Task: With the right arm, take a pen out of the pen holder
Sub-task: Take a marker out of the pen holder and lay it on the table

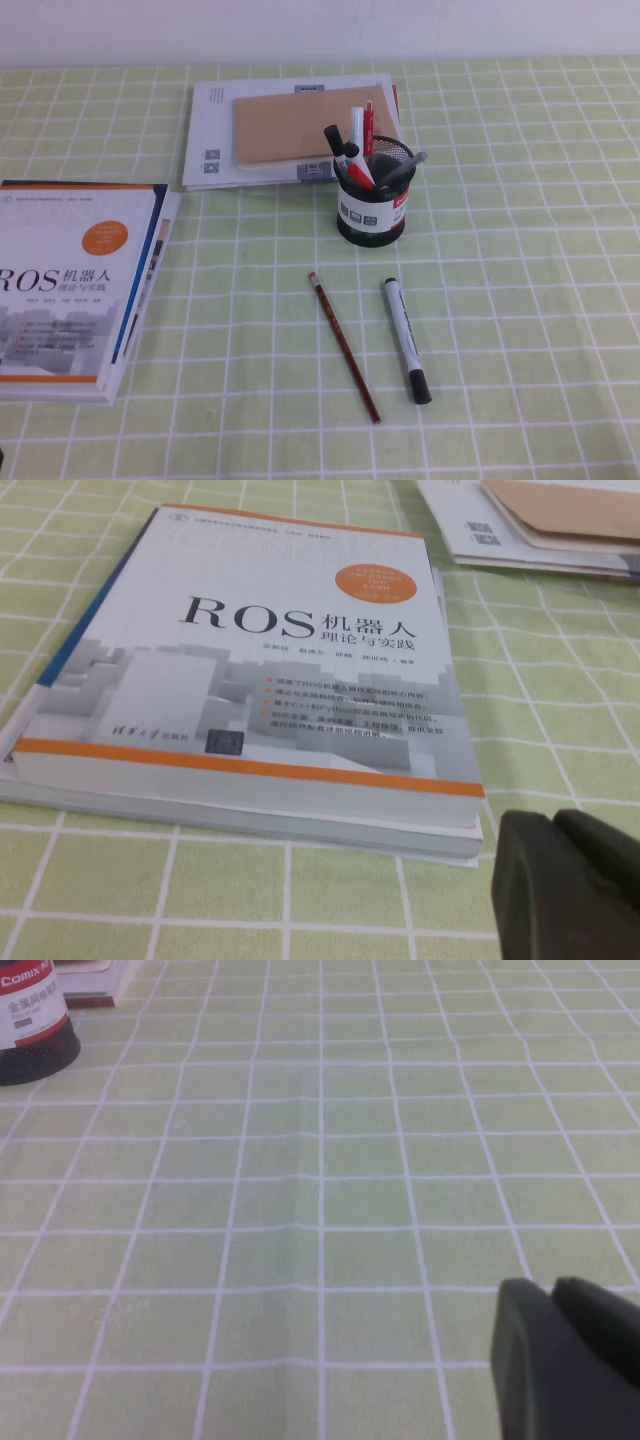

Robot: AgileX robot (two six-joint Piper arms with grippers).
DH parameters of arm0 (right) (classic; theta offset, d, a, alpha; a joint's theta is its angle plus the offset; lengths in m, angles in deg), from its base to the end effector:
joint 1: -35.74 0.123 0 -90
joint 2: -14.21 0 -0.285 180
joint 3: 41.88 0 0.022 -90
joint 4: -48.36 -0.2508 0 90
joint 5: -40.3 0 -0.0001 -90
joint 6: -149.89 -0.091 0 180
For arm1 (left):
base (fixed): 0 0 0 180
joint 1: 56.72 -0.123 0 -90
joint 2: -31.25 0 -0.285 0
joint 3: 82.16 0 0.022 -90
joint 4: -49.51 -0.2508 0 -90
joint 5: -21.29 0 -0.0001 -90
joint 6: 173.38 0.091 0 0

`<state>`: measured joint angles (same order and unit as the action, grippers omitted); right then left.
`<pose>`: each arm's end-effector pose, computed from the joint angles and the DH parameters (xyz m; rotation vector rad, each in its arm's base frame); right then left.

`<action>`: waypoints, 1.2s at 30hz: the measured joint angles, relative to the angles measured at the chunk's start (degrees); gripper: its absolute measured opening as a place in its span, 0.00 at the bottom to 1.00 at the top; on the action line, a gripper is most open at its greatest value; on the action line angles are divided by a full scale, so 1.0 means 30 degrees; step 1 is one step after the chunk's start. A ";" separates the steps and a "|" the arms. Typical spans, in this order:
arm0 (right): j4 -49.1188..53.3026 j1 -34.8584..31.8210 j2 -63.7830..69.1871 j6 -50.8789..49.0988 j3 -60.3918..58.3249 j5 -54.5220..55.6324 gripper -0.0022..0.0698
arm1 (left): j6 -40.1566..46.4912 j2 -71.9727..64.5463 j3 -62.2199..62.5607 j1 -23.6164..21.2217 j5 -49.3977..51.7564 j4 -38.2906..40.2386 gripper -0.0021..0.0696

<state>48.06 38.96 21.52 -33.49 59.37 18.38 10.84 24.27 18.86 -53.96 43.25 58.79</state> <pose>0.0524 0.0031 0.1703 0.0059 1.8855 0.0840 0.0519 -0.0080 0.1696 0.0146 1.8808 -0.1425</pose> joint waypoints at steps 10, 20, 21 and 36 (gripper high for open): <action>0.0000 0.0000 0.0000 0.0000 0.0000 0.0000 0.01 | 0.0000 0.0000 0.0000 0.0000 0.0000 0.0000 0.02; 0.0000 0.0000 0.0000 0.0000 0.0000 0.0000 0.01 | 0.0000 0.0000 0.0000 0.0000 0.0000 0.0000 0.02; 0.0000 0.0000 0.0000 0.0000 0.0000 0.0000 0.01 | 0.0000 0.0000 0.0000 0.0000 0.0000 0.0000 0.02; -0.2789 0.0000 0.0000 0.0000 0.0000 0.0822 0.01 | 0.0000 0.0000 0.0000 0.0000 0.0000 0.0000 0.02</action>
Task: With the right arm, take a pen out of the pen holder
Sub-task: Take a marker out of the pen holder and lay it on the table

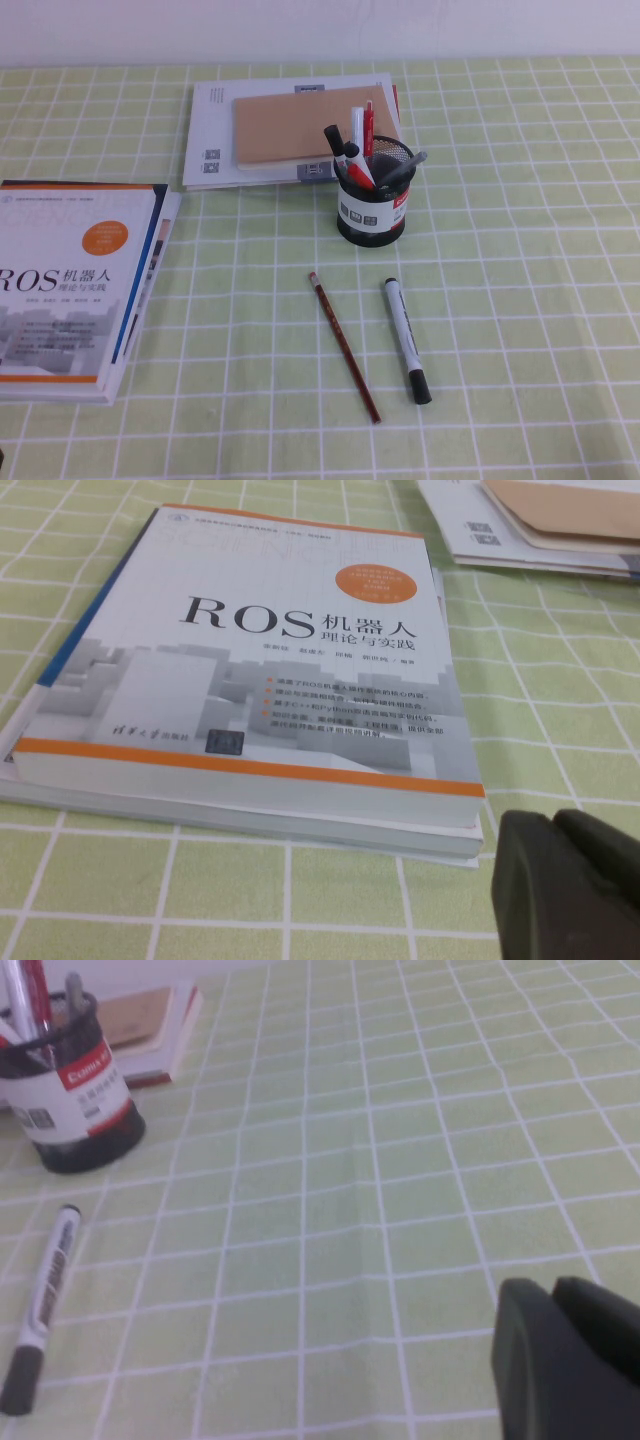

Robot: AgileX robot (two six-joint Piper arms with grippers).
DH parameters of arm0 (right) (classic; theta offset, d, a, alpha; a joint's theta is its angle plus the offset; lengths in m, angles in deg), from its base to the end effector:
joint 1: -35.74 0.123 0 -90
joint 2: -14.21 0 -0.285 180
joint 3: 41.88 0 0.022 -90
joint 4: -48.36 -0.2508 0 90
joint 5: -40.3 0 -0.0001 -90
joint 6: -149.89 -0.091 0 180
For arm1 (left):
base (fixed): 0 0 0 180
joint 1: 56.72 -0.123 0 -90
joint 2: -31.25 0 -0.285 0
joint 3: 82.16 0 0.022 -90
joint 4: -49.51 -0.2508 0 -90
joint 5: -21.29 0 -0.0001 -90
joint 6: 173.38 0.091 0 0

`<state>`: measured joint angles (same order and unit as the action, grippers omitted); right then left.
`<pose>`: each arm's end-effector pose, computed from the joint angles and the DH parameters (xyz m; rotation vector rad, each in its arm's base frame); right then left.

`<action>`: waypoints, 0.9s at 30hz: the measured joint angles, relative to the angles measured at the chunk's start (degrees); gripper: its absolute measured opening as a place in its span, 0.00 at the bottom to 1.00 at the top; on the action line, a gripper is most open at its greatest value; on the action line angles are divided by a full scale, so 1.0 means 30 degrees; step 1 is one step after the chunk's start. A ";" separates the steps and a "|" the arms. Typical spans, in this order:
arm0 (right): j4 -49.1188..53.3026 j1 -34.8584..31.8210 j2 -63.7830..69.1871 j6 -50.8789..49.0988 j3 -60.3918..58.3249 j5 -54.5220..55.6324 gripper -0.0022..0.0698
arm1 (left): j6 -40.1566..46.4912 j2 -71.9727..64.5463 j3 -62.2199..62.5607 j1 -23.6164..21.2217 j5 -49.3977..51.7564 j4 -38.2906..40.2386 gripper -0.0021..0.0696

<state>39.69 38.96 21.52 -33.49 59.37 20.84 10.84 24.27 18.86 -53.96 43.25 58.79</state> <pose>0.0533 0.0076 0.1743 0.0988 1.8411 0.2269 0.0519 -0.0080 0.1696 0.0146 1.8808 -0.1425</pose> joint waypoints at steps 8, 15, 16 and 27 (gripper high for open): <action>-0.4173 0.0000 0.0000 0.0000 0.0000 0.2553 0.01 | 0.0000 0.0000 0.0000 0.0000 0.0000 0.0000 0.02; -0.7728 0.0000 0.0000 0.0000 0.0000 0.4207 0.01 | 0.0000 0.0000 0.0000 0.0000 0.0000 0.0000 0.02; -0.7899 0.0000 0.0000 0.0000 0.0000 0.4313 0.01 | 0.0000 0.0000 0.0000 0.0000 0.0000 0.0000 0.02; -0.8620 0.0000 0.0804 0.0000 0.1043 0.1596 0.01 | 0.0000 0.0000 0.0000 0.0000 0.0000 0.0000 0.02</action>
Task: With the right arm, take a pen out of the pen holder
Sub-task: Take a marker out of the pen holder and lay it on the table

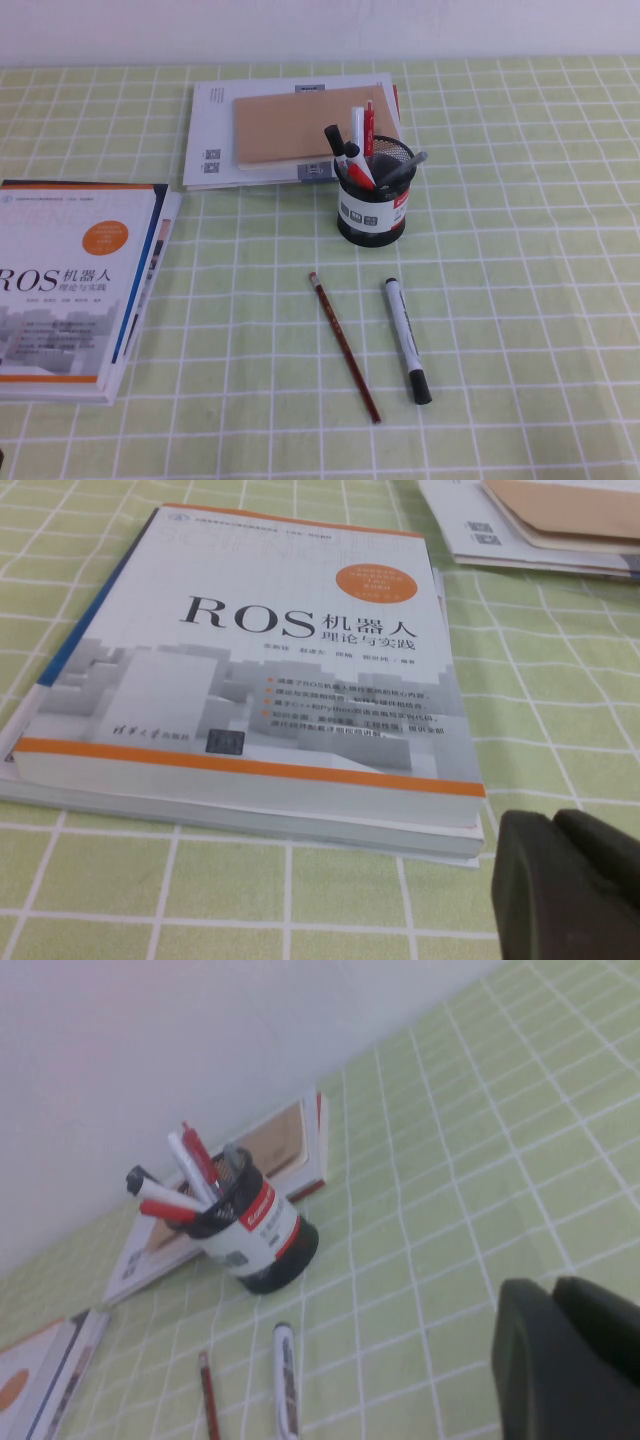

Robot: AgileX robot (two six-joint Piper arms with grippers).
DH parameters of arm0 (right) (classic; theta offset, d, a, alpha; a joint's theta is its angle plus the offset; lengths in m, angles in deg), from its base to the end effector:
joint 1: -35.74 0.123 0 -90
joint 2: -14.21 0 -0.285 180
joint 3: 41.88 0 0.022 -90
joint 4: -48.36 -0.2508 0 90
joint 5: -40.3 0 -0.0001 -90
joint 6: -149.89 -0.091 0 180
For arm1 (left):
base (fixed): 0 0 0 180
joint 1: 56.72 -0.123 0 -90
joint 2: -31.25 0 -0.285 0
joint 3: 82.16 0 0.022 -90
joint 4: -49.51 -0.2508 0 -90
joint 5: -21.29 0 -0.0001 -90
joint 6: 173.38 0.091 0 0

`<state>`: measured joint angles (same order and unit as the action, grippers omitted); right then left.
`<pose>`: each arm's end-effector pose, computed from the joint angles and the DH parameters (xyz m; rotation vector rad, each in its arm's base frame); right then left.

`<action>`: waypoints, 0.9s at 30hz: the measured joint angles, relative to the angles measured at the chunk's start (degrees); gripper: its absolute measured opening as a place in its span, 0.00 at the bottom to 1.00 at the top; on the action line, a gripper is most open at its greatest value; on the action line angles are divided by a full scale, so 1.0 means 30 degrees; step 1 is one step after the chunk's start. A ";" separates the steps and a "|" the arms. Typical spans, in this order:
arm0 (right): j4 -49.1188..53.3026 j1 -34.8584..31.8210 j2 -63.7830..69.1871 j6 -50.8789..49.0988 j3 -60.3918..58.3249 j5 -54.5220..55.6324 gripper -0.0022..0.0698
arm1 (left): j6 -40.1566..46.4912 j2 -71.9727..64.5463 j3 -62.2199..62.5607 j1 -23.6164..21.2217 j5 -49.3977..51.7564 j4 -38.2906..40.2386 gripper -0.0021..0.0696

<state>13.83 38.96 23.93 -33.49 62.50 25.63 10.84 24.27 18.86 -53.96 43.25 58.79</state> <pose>0.0557 0.0163 0.2016 0.4005 1.6963 0.6426 0.0519 -0.0080 0.1696 0.0146 1.8808 -0.1425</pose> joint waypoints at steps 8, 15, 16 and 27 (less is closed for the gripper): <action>0.0111 0.0000 0.6149 0.2413 0.4581 -0.4514 0.01 | 0.0000 0.0000 0.0000 0.0000 0.0000 0.0000 0.02; 0.0128 0.0000 1.2123 0.5289 0.7713 -0.6271 0.01 | 0.0000 0.0000 0.0000 0.0000 0.0000 0.0000 0.02; 0.0055 0.0000 1.3071 0.5819 0.8054 -0.6405 0.01 | 0.0000 0.0000 0.0000 0.0000 0.0000 0.0000 0.02; -0.1745 0.3676 1.8451 0.8383 1.0169 -0.2640 0.01 | 0.0000 0.0000 0.0000 0.0000 0.0000 0.0000 0.02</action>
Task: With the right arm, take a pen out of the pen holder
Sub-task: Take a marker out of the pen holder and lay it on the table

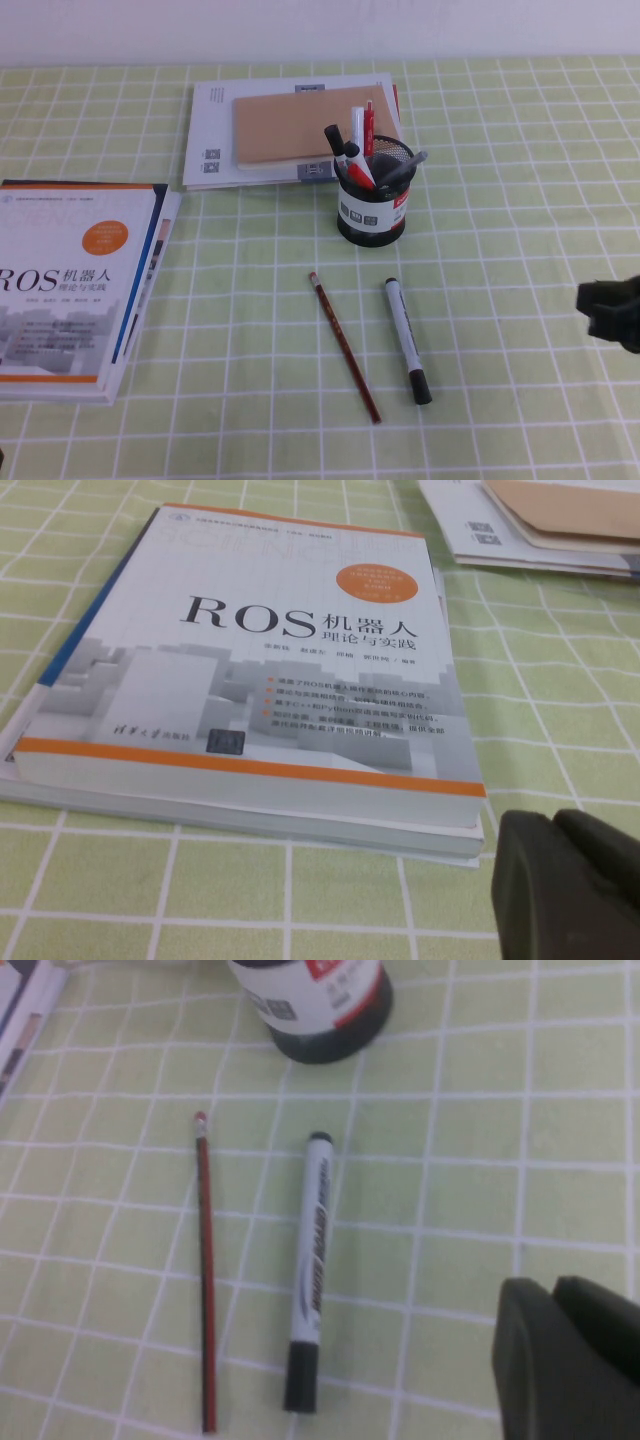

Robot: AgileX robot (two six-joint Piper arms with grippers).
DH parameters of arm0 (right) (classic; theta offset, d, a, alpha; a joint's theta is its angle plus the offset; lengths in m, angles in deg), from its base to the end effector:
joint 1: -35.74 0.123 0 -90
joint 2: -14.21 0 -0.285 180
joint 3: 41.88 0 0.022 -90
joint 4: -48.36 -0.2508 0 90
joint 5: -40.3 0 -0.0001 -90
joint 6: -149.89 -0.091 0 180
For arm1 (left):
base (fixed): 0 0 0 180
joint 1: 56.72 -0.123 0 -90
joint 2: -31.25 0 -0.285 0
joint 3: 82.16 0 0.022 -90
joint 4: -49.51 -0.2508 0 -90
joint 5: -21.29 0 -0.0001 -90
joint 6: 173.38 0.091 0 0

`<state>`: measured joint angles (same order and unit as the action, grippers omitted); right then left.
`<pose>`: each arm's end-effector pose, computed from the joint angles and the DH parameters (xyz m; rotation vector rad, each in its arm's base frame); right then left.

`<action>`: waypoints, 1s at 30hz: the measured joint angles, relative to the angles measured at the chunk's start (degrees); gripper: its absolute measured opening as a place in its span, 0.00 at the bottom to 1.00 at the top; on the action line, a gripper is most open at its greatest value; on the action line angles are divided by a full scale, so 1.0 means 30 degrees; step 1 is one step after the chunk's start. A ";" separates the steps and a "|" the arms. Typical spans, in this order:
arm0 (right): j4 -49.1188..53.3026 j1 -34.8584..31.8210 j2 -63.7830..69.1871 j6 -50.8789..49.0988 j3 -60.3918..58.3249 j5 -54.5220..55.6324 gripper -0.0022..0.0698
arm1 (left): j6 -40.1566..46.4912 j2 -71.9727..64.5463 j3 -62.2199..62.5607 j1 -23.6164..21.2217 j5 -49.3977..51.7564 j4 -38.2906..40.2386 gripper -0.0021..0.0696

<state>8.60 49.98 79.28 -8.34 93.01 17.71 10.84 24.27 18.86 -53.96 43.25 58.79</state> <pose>0.1810 0.0691 0.2613 -0.1080 2.2655 0.5591 0.0519 -0.0080 0.1696 0.0146 1.8808 -0.1425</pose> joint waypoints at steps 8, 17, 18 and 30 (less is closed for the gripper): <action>0.2620 0.4863 0.4193 -0.2141 0.2090 0.5620 0.07 | 0.0000 0.0000 0.0000 0.0000 0.0000 0.0000 0.02; 0.7473 0.5772 0.8248 -0.8198 0.2302 1.3482 0.52 | 0.0000 0.0000 0.0000 0.0000 0.0000 0.0000 0.02; 0.8463 0.5772 0.8568 -0.9014 0.2302 1.4509 0.54 | 0.0000 0.0000 0.0000 0.0000 0.0000 0.0000 0.02; 1.2632 0.5772 1.3635 -1.2758 0.1415 2.7383 0.61 | 0.0000 0.0000 0.0000 0.0000 0.0000 0.0000 0.02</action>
<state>46.49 67.30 120.18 -46.62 97.25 99.86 10.84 24.27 18.86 -53.96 43.25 58.79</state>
